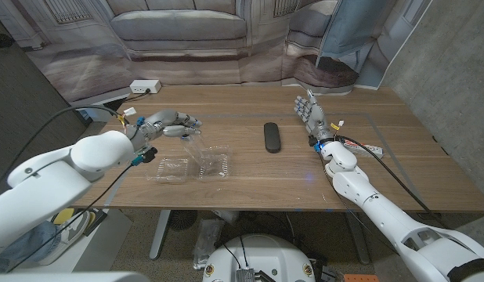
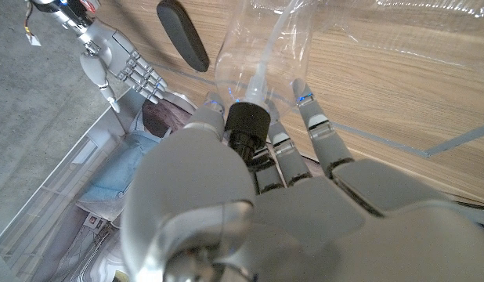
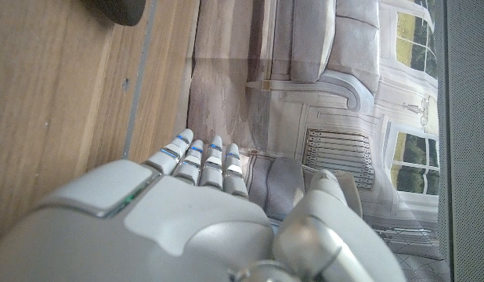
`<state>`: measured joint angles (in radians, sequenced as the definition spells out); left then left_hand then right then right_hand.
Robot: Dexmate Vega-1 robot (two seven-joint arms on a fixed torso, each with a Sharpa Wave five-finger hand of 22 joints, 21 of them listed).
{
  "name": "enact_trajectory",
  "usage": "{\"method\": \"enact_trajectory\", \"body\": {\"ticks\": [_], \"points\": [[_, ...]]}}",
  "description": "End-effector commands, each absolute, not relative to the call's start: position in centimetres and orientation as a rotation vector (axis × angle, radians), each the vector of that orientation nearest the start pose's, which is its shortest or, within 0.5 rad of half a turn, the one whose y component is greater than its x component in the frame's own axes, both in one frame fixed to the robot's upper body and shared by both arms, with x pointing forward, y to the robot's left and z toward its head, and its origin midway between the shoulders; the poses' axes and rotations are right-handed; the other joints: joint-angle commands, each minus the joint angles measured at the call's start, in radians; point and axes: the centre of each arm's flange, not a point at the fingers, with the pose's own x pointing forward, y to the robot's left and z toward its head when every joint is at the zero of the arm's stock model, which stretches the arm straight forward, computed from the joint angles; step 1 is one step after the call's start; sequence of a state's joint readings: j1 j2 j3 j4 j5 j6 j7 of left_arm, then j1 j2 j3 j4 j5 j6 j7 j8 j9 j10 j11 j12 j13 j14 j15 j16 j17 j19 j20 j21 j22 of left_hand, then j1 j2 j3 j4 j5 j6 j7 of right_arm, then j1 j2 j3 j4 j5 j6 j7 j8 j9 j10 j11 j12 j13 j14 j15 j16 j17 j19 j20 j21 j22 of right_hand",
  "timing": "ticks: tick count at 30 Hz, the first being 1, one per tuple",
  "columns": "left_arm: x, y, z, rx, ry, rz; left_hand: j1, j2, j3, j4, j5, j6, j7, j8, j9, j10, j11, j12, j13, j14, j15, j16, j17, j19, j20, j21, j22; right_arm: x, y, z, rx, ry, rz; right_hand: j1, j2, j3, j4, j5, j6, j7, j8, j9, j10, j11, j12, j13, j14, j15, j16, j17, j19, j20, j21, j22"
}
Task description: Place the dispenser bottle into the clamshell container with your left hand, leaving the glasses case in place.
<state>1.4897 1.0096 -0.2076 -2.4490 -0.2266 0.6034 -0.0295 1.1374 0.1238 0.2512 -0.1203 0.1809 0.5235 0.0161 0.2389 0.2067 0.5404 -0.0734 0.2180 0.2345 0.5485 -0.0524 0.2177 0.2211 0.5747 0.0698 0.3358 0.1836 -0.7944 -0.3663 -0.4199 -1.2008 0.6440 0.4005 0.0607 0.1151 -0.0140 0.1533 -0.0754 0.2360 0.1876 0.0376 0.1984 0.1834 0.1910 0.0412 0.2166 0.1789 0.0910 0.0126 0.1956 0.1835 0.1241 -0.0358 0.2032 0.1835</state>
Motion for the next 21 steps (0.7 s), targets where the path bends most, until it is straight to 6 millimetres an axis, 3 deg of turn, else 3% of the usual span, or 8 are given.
{"method": "enact_trajectory", "body": {"ticks": [1, 21], "points": [[43.8, 29.5, 2.5, 0.89, -0.343, -0.082, -0.007, 0.002, 0.01, 0.002, 0.003, 0.005, 0.0, -0.004, 0.006, 0.0, 0.002, 0.0, 0.006, -0.003, -0.002, -0.002, 0.001, -0.007, -0.001, -0.002, 0.003, 66.1, -23.4, -3.4, 0.134, -0.647, 0.275, 0.004, 0.004, -0.005, 0.002, -0.003, 0.011, -0.001, 0.001, 0.005, 0.005, 0.002, -0.005, 0.006, 0.008, 0.002, -0.006, 0.004, 0.011, -0.016, -0.001, 0.002], [45.2, 28.5, 2.2, 0.872, -0.348, -0.122, -0.009, 0.001, 0.011, 0.002, 0.003, 0.007, 0.001, -0.006, 0.006, -0.001, 0.003, -0.002, 0.006, -0.004, -0.001, -0.002, 0.002, -0.007, -0.001, -0.005, 0.003, 66.0, -24.6, -4.0, 0.139, -0.637, 0.259, 0.005, 0.005, -0.007, 0.001, -0.004, 0.011, 0.0, 0.0, 0.005, 0.008, 0.004, -0.004, 0.006, 0.009, 0.002, -0.006, 0.004, 0.011, -0.015, -0.001, 0.002]]}}
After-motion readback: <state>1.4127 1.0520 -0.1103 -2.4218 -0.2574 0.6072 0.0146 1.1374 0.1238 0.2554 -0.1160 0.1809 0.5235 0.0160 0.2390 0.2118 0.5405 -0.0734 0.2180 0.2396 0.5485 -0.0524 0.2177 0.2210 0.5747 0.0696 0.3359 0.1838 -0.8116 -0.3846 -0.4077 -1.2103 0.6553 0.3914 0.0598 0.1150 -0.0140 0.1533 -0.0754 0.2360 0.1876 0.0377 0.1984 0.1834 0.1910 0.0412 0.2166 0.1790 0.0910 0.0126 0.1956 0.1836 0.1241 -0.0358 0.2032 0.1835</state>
